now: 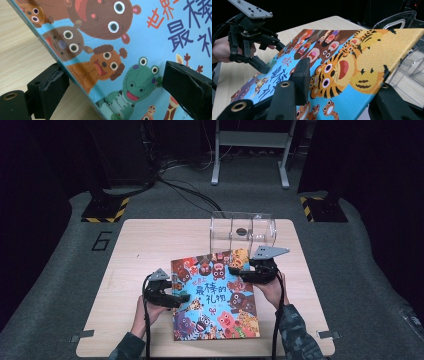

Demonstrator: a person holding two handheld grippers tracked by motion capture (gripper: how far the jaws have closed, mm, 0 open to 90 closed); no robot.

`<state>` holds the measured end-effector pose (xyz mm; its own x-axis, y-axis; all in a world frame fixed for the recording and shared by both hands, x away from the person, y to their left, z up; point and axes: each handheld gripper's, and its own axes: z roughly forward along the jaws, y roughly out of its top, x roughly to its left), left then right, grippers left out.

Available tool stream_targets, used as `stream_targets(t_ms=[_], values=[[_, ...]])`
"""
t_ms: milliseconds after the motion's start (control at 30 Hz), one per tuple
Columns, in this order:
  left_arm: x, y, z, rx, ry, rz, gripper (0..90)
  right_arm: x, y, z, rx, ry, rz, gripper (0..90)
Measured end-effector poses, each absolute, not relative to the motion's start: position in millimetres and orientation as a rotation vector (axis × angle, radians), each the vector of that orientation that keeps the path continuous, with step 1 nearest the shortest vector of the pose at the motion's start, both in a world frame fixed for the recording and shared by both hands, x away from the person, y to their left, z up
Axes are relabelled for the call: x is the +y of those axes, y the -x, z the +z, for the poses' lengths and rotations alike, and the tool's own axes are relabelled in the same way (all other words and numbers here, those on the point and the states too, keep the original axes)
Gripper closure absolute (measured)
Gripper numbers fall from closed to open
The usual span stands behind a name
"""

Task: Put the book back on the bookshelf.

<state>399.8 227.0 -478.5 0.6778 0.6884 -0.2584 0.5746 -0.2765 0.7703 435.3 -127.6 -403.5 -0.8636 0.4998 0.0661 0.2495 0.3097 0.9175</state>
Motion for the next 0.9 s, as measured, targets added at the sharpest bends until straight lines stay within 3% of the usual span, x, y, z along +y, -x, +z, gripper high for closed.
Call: stream_targets(t_ms=[233, 367, 567, 900], values=[[233.4, -398.0, -474.8, 0.965, -1.958, 0.148, 14.3, -132.0, -441.7, -408.4, 2.364, -0.738, 1.627, 56.7], [234.6, -396.8, -473.0, 0.947, -1.963, 0.206, 19.1, -134.2, -453.8, -410.9, 2.462, -0.912, 1.611, 57.8], [233.6, -391.4, -462.5, 0.900, -1.971, 0.335, 27.0, -136.3, -459.6, -410.6, 2.504, -1.047, 1.520, 52.6], [236.5, -384.2, -454.4, 0.884, -1.984, 0.397, 32.7, -132.2, -458.8, -407.7, 2.482, -1.106, 1.460, 48.3]])
